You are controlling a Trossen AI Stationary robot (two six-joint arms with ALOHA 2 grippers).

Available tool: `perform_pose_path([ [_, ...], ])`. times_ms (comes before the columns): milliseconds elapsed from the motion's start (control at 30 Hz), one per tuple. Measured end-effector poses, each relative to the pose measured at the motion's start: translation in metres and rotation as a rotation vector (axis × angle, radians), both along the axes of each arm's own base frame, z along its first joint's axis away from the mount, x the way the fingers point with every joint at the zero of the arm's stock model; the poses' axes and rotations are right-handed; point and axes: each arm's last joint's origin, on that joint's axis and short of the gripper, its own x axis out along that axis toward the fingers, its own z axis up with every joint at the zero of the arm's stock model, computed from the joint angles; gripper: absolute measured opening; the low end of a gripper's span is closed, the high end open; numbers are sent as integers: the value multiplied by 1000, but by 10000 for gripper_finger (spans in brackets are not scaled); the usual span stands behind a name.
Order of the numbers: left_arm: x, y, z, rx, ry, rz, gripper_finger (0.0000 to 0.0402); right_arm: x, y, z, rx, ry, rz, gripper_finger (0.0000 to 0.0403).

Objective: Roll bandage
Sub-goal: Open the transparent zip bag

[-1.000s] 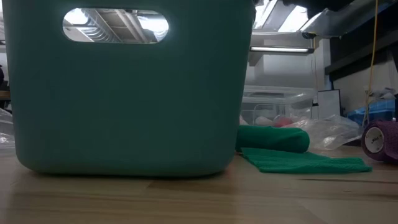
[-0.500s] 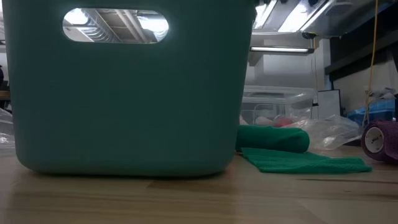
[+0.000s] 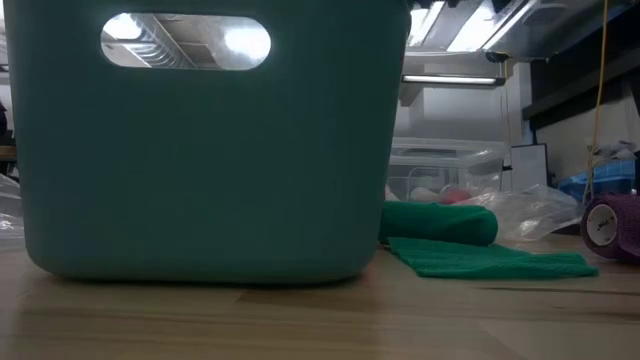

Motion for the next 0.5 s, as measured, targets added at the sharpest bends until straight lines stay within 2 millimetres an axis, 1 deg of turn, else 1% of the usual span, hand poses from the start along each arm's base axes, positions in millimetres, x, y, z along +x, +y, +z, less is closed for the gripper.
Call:
perform_pose_path([
  [167, 29, 3, -14, -52, 39, 19, 0, 1, 1, 6, 16, -60, 32, 138],
  [333, 59, 7, -22, -93, -17, 55, 0, 1, 2, 8, 18, -81, 75, 138],
  [500, 78, 12, -32, -93, -19, 22, 0, 0, 3, 7, 23, -70, 99, 138],
])
